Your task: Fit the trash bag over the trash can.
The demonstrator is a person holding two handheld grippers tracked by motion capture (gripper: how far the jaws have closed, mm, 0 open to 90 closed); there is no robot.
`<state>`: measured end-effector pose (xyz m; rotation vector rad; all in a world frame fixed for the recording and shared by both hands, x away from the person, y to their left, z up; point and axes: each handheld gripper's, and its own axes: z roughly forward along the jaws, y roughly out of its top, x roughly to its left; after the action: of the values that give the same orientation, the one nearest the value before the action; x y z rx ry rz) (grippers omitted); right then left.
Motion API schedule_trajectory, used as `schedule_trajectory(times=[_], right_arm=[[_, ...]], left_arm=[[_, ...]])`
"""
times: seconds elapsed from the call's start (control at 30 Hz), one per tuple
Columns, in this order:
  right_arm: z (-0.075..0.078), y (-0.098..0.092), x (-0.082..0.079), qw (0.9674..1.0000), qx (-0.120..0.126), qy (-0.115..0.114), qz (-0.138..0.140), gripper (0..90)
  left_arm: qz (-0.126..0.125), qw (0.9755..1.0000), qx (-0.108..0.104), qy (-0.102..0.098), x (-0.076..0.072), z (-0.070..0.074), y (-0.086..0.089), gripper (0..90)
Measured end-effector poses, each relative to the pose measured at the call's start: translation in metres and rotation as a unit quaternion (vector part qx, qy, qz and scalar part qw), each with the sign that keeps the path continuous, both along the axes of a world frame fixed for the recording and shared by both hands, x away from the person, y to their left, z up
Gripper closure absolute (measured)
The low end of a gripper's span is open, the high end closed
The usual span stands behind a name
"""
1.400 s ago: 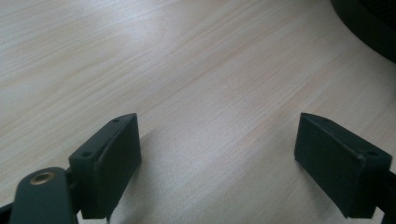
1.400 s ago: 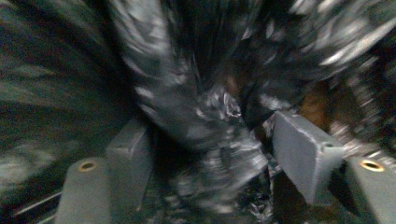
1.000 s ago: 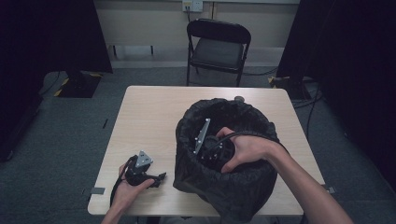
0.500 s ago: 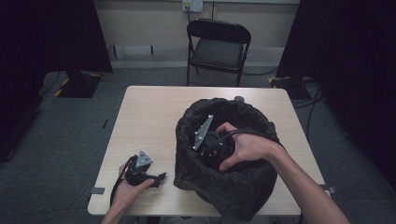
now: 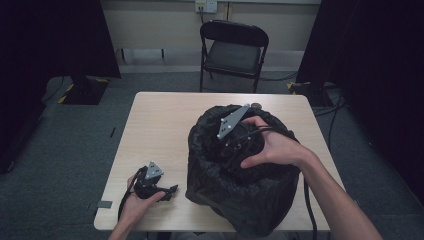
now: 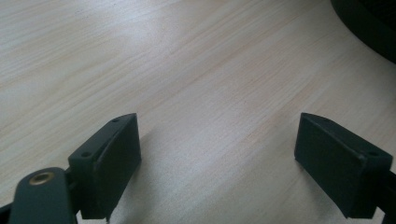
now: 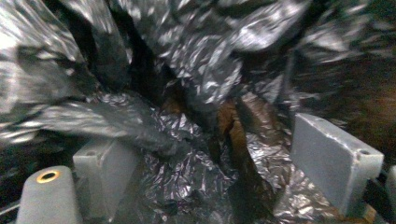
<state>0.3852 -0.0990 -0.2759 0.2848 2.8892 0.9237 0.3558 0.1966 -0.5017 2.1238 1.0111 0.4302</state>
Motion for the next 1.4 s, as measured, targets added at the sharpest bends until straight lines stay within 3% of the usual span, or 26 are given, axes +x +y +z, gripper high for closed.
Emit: schedule_trajectory(times=[0.2,0.47,0.7,1.03,1.27,1.4], right_arm=[[0.007,-0.008,-0.001,0.9997,0.017,-0.014,-0.006,15.9],[0.021,-0.023,-0.004,0.9959,0.083,-0.032,-0.020,15.3],[0.034,-0.033,-0.005,0.9884,0.134,-0.057,-0.042,15.5],[0.043,-0.044,-0.007,0.9724,0.194,-0.090,-0.093,16.0],[0.054,-0.057,-0.015,0.9652,0.199,-0.128,-0.111,16.5],[0.057,-0.067,-0.020,0.9626,0.206,-0.128,-0.121,16.4]], left_arm=[[0.000,1.0000,0.000,0.000,0.000,0.000,0.000,14.1],[0.003,1.0000,0.001,-0.001,-0.001,0.000,0.000,14.1],[0.004,1.0000,0.001,0.000,-0.001,0.000,-0.001,13.4],[0.001,1.0000,0.004,0.002,-0.002,0.000,-0.002,10.0],[0.003,1.0000,0.005,0.002,-0.002,0.000,-0.002,9.7],[0.003,1.0000,0.006,0.002,-0.002,0.000,-0.002,9.7]])
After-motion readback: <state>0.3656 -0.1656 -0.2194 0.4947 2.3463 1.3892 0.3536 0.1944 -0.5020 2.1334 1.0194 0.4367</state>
